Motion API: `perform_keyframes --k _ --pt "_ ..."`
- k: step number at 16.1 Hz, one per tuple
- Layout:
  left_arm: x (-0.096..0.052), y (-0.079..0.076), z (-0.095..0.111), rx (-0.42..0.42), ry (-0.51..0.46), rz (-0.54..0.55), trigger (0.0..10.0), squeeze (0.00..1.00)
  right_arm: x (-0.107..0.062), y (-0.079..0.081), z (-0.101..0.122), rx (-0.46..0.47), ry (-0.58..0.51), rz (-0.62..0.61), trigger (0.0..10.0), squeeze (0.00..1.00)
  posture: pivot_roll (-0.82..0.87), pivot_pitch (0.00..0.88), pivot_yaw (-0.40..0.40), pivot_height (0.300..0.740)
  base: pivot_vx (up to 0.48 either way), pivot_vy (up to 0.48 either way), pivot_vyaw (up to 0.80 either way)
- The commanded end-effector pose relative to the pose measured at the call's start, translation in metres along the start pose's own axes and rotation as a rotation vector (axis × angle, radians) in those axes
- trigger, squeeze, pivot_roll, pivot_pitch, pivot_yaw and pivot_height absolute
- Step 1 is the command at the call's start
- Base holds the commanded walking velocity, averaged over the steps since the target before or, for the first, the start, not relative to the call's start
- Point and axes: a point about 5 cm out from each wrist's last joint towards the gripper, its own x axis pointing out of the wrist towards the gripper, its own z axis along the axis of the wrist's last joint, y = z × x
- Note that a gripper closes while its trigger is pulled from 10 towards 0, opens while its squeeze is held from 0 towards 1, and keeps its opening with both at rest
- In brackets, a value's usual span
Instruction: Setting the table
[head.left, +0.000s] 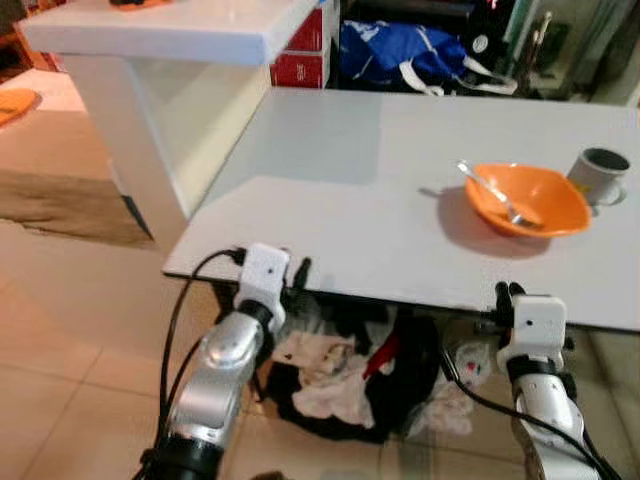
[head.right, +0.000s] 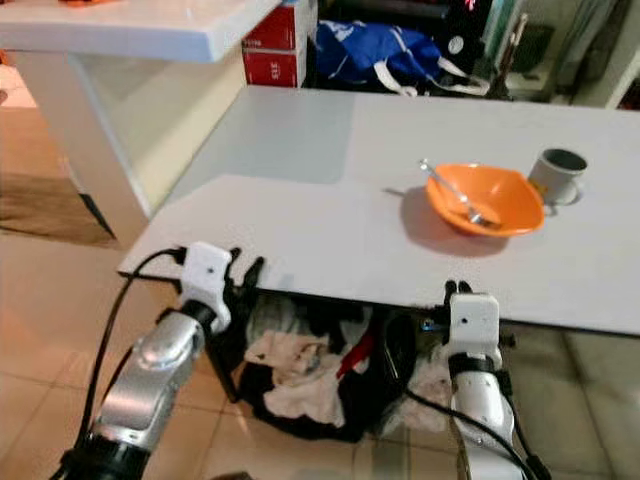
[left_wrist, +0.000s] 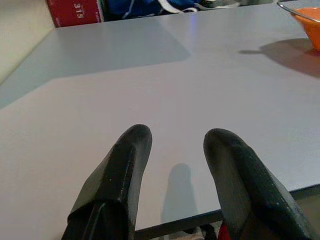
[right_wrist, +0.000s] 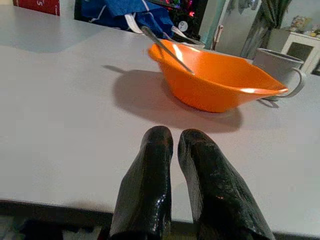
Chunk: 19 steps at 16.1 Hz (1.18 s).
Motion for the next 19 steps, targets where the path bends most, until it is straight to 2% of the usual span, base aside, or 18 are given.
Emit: perform_keyframes --k 1,11,19 --pt "0.0 0.008 -0.001 0.0 0.016 0.023 10.0 0.0 0.001 0.002 0.0 0.01 0.005 0.008 10.0 0.0 -0.04 0.0 0.036 0.74 0.0 0.48 0.0" --pt "0.003 0.01 0.0 -0.021 0.015 0.007 10.0 0.0 0.006 0.004 0.0 0.003 0.006 0.013 10.0 0.0 -0.03 0.0 0.043 0.74 0.0 0.48 0.0" --pt "0.005 0.019 -0.002 -0.016 0.039 0.029 10.0 0.0 0.01 0.01 0.006 -0.007 -0.003 0.026 10.0 0.0 -0.03 0.0 0.041 0.74 0.0 0.48 0.0"
